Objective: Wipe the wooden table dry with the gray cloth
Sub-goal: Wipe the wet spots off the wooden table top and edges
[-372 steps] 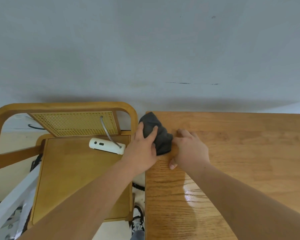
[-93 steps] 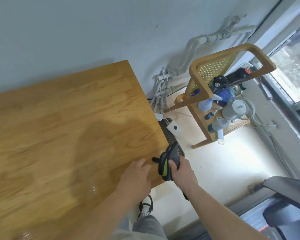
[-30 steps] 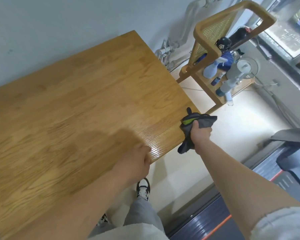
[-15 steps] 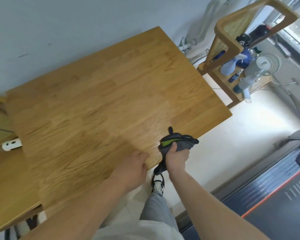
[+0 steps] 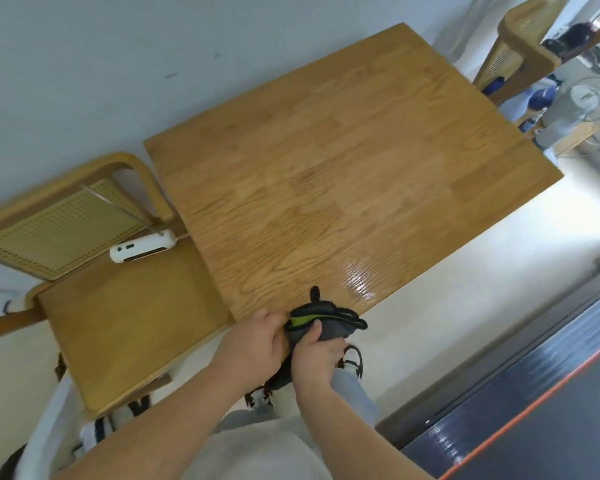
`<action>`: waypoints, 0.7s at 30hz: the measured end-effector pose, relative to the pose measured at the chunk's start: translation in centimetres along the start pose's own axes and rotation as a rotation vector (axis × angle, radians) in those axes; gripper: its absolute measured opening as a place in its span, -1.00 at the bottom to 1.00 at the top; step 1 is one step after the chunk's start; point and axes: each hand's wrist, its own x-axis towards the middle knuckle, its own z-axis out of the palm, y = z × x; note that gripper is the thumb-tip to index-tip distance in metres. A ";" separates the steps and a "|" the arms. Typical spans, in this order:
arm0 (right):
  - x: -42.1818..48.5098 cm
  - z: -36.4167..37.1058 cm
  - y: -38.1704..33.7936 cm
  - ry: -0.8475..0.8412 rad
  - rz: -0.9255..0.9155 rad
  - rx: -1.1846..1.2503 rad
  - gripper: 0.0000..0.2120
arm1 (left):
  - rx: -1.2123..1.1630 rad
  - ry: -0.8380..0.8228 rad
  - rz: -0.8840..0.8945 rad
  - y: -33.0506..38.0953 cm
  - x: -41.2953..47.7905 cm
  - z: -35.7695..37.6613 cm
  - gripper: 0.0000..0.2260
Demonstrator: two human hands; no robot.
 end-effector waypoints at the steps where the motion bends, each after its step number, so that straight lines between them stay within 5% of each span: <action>1: -0.8 0.8 1.0 -0.014 0.021 0.010 -0.38 | 0.001 -0.001 -0.019 -0.9 -0.7 -0.1 -0.68; 5: -0.1 0.3 1.6 -0.086 0.060 0.035 -0.34 | -0.044 0.012 -0.030 -2.1 -2.4 0.1 -0.66; 12: 5.0 -3.7 -2.3 0.083 -0.021 0.155 -0.35 | -0.097 -0.003 0.003 -2.9 -4.3 0.5 -0.59; 21: -5.2 4.8 3.7 0.045 0.098 0.081 -0.36 | -0.127 0.030 -0.145 -7.9 -7.5 -0.1 -0.65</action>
